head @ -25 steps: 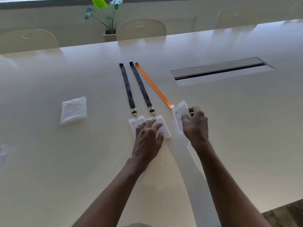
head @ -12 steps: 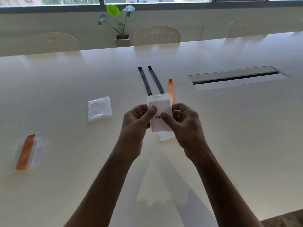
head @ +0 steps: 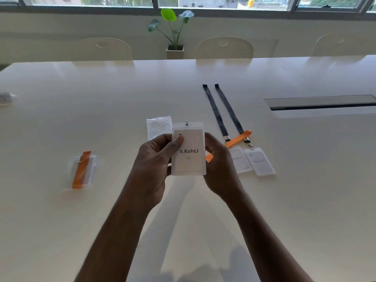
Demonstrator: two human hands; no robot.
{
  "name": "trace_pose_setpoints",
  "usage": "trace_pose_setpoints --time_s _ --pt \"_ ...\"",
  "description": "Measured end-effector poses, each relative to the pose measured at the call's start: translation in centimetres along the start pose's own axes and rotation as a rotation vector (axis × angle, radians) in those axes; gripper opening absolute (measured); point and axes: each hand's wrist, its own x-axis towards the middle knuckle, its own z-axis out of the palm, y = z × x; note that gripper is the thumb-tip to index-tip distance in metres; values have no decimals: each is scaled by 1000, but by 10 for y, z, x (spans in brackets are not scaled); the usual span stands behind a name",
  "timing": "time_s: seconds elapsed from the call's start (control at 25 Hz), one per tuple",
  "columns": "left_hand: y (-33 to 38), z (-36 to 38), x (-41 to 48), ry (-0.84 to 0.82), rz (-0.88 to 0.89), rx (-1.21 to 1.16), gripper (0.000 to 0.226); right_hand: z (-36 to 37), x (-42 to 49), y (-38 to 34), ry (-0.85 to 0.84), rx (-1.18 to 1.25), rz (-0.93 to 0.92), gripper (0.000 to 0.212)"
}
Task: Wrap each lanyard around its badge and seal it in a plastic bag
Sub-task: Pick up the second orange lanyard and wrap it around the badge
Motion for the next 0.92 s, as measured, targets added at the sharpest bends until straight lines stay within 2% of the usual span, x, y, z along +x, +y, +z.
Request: trace_pose_setpoints --time_s 0.16,0.52,0.8,0.92 --pt "5 -22 -6 6 8 3 21 26 4 -5 1 84 3 41" --pt "10 -51 -11 -109 24 -46 50 59 7 -15 -17 486 121 29" --pt "0 -48 5 67 135 -130 53 84 -22 -1 46 406 290 25" --pt "-10 -44 11 166 171 -46 47 90 -38 -4 15 423 341 20"
